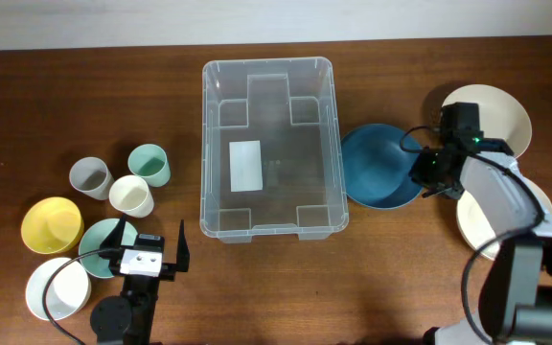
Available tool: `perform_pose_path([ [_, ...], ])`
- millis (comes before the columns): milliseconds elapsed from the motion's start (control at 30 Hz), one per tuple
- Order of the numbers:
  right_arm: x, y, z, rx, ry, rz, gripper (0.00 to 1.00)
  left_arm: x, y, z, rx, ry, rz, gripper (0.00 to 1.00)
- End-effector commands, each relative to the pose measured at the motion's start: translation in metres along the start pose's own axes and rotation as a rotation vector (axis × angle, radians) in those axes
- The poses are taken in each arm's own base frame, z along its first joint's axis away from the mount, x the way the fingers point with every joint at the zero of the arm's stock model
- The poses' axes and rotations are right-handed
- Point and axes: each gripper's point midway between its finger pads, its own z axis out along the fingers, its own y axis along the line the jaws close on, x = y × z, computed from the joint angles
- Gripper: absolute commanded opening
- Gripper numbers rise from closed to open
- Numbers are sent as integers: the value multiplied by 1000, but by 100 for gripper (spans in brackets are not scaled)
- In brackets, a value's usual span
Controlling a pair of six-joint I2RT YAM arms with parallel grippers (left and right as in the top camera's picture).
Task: Pack container
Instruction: 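Grip the teal plate rim with the right gripper and tilt it up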
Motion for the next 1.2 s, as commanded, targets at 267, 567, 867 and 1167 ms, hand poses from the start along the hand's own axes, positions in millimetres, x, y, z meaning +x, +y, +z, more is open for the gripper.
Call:
perform_pose_path([
  [267,7,18,42,-71,89,119,34,0,-3,0,16,-4,12,99],
  [567,8,25,46,-110,96,139,22,0,-3,0,16,-4,12,99],
  [867,16,22,51,-102,110,179,4,0,-3,0,16,-4,12,99],
  [1167,2,29,47,-143,59,178,4,0,-3,0,16,-4,12,99],
])
